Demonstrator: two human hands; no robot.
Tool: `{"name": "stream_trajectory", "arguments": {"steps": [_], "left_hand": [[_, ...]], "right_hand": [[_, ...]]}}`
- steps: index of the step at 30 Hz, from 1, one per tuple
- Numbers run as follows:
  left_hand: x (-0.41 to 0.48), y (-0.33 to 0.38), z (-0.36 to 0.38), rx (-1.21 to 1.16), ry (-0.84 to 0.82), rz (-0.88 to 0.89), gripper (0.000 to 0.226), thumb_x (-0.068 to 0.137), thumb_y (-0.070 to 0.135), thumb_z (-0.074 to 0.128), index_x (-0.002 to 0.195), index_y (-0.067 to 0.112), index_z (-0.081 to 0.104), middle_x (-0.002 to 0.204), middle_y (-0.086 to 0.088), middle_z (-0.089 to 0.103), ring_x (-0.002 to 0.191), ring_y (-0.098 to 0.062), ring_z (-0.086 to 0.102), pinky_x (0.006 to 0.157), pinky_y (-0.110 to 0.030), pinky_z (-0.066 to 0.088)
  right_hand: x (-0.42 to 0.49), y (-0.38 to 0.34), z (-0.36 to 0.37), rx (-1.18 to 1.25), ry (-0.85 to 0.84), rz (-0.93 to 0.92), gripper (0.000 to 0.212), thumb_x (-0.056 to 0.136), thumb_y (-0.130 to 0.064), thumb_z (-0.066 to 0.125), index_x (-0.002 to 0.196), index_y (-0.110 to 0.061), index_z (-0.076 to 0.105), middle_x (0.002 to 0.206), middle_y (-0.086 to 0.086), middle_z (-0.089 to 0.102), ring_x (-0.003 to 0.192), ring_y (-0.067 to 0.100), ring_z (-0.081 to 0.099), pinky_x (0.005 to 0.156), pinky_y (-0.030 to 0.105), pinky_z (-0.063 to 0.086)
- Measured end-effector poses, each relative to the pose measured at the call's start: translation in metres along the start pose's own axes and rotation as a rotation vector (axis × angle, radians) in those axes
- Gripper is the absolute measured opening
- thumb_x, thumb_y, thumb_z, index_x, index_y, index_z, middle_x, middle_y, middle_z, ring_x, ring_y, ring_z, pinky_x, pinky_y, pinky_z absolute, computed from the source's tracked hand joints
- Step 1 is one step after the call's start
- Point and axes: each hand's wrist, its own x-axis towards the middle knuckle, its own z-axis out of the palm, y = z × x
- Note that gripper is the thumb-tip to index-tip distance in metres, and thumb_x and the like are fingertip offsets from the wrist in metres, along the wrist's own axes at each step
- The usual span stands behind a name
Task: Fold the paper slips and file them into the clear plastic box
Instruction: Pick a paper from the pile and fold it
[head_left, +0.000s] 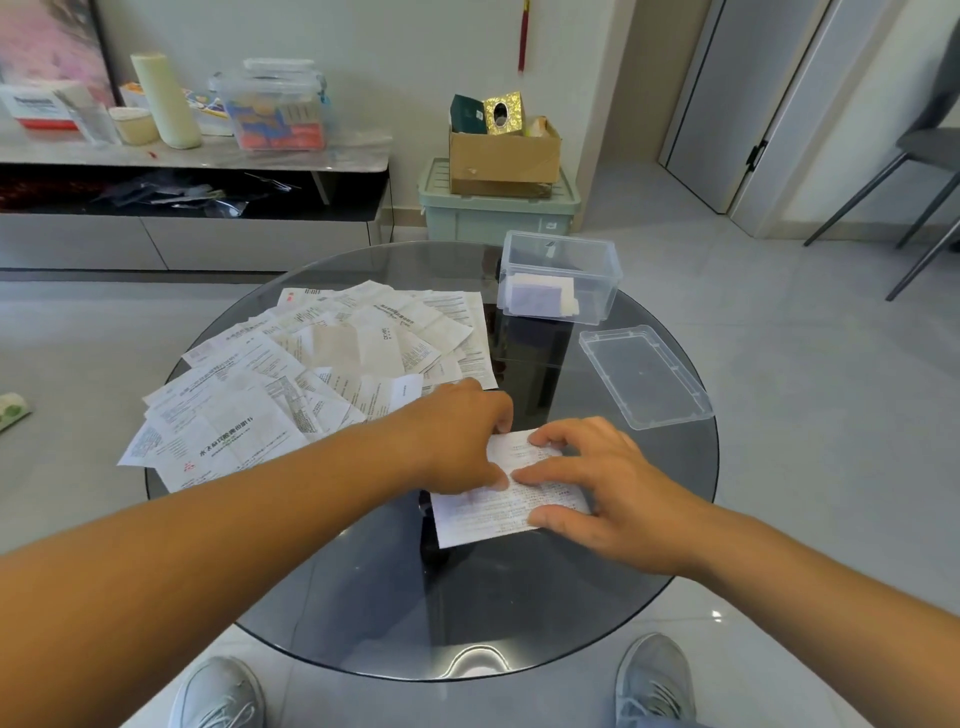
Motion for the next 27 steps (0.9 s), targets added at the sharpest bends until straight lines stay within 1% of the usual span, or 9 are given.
{"name": "stream_trajectory", "arguments": {"steps": [6, 8, 10, 12, 15, 18, 21, 24, 27], "left_hand": [[0.01, -0.001, -0.005, -0.135, -0.066, -0.086, 0.048, 0.088, 0.035, 0.075, 0.13, 0.023, 0.054, 0.118, 0.005, 0.061, 0.103, -0.016, 0.059, 0.09, -0.031, 0.052], [0.009, -0.002, -0.006, -0.215, -0.035, -0.081, 0.036, 0.092, 0.028, 0.07, 0.127, 0.021, 0.061, 0.101, 0.01, 0.061, 0.092, -0.012, 0.06, 0.076, -0.023, 0.049], [0.008, -0.005, -0.01, -0.36, 0.021, -0.099, 0.023, 0.094, 0.022, 0.068, 0.117, 0.02, 0.071, 0.086, 0.013, 0.061, 0.082, -0.008, 0.061, 0.063, -0.017, 0.045], [0.003, -0.011, -0.015, -0.585, 0.071, -0.141, 0.014, 0.093, 0.017, 0.068, 0.104, 0.021, 0.076, 0.084, 0.009, 0.071, 0.08, -0.01, 0.069, 0.061, -0.018, 0.052], [-0.007, -0.02, -0.022, -0.929, 0.092, -0.171, 0.008, 0.091, 0.011, 0.071, 0.096, 0.015, 0.076, 0.09, 0.001, 0.078, 0.086, -0.016, 0.075, 0.075, -0.028, 0.06], [-0.014, -0.023, -0.02, -1.052, 0.086, -0.127, 0.01, 0.089, 0.007, 0.072, 0.099, 0.005, 0.07, 0.093, -0.006, 0.078, 0.088, -0.02, 0.075, 0.07, -0.023, 0.058], [-0.019, -0.023, -0.015, -1.009, 0.124, -0.082, 0.018, 0.088, 0.004, 0.073, 0.105, 0.006, 0.069, 0.096, -0.007, 0.077, 0.088, -0.021, 0.075, 0.069, -0.026, 0.06], [-0.022, -0.02, -0.011, -0.961, 0.197, -0.019, 0.031, 0.087, -0.002, 0.071, 0.111, 0.017, 0.068, 0.098, 0.001, 0.077, 0.09, -0.016, 0.075, 0.075, -0.031, 0.062], [-0.026, -0.017, -0.009, -0.847, 0.263, 0.031, 0.03, 0.091, 0.005, 0.069, 0.107, 0.03, 0.068, 0.099, 0.011, 0.076, 0.089, -0.005, 0.073, 0.075, -0.026, 0.061]], "right_hand": [[0.0, -0.002, -0.011, 0.071, -0.092, 0.058, 0.044, 0.092, -0.052, 0.061, 0.135, -0.049, 0.056, 0.154, -0.025, 0.021, 0.141, 0.0, 0.014, 0.119, 0.032, 0.023], [0.001, -0.002, -0.013, 0.146, -0.065, 0.079, 0.053, 0.09, -0.049, 0.067, 0.14, -0.05, 0.05, 0.152, -0.026, 0.024, 0.139, -0.001, 0.02, 0.118, 0.03, 0.029], [0.003, -0.004, -0.019, 0.315, 0.034, 0.166, 0.073, 0.085, -0.043, 0.076, 0.145, -0.049, 0.034, 0.143, -0.024, 0.037, 0.127, -0.005, 0.039, 0.106, 0.025, 0.044], [0.004, -0.008, -0.027, 0.493, 0.144, 0.304, 0.077, 0.082, -0.035, 0.08, 0.139, -0.046, 0.03, 0.123, -0.018, 0.056, 0.105, -0.002, 0.057, 0.08, 0.019, 0.052], [0.008, -0.005, -0.037, 0.762, 0.231, 0.479, 0.041, 0.087, -0.027, 0.076, 0.121, -0.025, 0.053, 0.095, -0.004, 0.076, 0.083, 0.009, 0.072, 0.059, 0.025, 0.045], [0.009, -0.008, -0.041, 1.08, 0.215, 0.525, 0.009, 0.094, -0.018, 0.067, 0.1, -0.011, 0.068, 0.095, 0.005, 0.078, 0.084, 0.016, 0.073, 0.051, 0.025, 0.042], [0.01, -0.016, -0.041, 1.276, 0.234, 0.5, 0.011, 0.097, -0.015, 0.061, 0.092, -0.007, 0.068, 0.097, 0.012, 0.077, 0.086, 0.024, 0.074, 0.056, 0.026, 0.058], [0.011, -0.02, -0.04, 1.215, 0.344, 0.43, 0.009, 0.096, -0.01, 0.062, 0.094, -0.003, 0.067, 0.095, 0.016, 0.076, 0.085, 0.027, 0.073, 0.072, 0.03, 0.062], [0.006, -0.024, -0.042, 1.01, 0.388, 0.384, 0.005, 0.095, -0.008, 0.064, 0.092, -0.004, 0.065, 0.087, 0.013, 0.075, 0.072, 0.026, 0.072, 0.065, 0.028, 0.06]]}}
